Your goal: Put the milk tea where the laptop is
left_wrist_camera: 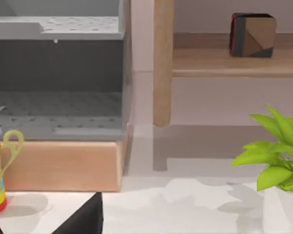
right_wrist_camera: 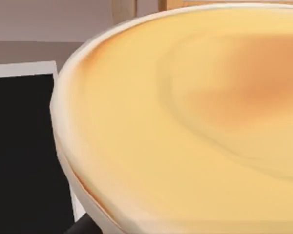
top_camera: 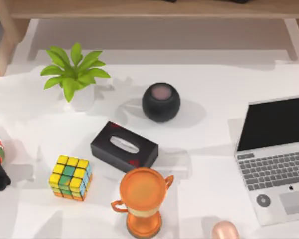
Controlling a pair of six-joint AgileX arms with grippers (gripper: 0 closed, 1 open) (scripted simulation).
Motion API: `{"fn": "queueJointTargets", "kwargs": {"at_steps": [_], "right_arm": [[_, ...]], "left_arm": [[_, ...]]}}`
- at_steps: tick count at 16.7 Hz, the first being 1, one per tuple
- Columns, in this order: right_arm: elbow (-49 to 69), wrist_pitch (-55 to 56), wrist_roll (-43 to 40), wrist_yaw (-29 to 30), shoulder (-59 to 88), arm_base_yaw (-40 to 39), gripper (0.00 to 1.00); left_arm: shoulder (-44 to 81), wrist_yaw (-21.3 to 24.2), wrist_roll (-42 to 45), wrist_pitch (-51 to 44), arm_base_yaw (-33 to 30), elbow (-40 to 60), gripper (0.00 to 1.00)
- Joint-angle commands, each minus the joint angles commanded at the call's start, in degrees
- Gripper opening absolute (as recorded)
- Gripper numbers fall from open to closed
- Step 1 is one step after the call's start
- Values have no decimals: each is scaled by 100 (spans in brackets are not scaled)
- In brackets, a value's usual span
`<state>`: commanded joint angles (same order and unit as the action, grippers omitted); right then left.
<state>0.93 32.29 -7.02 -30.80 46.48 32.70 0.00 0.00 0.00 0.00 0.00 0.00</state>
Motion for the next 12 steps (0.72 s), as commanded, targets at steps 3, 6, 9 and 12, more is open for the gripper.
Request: {"fn": "queueJointTargets", "kwargs": {"at_steps": [3, 6, 9, 12], "right_arm": [[0, 0, 0, 0, 0, 0, 0], [16, 46, 12, 4, 42, -22, 0], [11, 321, 11, 8, 194, -33, 0], [-5, 795, 9, 16, 472, -44, 0]], "left_arm": [[0, 0, 0, 0, 0, 0, 100], [0, 0, 0, 0, 0, 0, 100], [0, 0, 0, 0, 0, 0, 100], [0, 0, 0, 0, 0, 0, 100]]}}
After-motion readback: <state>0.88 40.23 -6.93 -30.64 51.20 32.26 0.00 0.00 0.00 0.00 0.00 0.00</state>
